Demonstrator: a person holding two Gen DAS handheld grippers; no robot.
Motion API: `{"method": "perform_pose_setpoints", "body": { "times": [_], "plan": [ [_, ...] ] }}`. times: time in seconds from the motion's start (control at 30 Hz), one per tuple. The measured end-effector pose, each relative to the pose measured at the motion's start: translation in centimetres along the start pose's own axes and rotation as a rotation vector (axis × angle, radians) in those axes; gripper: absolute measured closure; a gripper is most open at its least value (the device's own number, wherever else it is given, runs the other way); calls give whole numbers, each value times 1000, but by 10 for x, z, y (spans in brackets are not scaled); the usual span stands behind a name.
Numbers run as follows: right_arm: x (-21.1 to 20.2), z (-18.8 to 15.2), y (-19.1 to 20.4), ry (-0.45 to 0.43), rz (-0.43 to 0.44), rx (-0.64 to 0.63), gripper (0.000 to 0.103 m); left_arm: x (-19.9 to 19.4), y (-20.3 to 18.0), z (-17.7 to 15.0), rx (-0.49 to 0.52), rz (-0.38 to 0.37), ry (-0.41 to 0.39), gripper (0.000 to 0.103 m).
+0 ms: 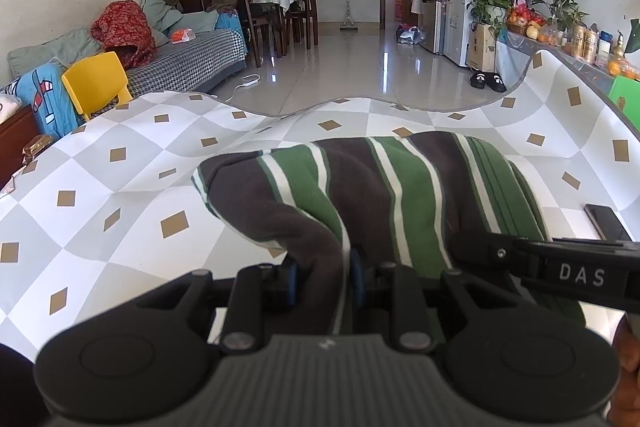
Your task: Fold clothes
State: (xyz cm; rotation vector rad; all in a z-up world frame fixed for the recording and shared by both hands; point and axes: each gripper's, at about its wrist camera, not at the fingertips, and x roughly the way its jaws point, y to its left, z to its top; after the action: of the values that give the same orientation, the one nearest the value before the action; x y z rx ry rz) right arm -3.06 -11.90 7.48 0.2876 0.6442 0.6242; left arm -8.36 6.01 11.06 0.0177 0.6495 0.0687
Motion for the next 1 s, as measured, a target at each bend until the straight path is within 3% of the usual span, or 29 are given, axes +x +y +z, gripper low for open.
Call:
{"method": "perform_pose_setpoints", "body": {
  "times": [1.0],
  "plan": [
    [23, 1, 14, 34, 14, -21, 85, 12, 17, -3, -30, 30, 13, 80]
  ]
}}
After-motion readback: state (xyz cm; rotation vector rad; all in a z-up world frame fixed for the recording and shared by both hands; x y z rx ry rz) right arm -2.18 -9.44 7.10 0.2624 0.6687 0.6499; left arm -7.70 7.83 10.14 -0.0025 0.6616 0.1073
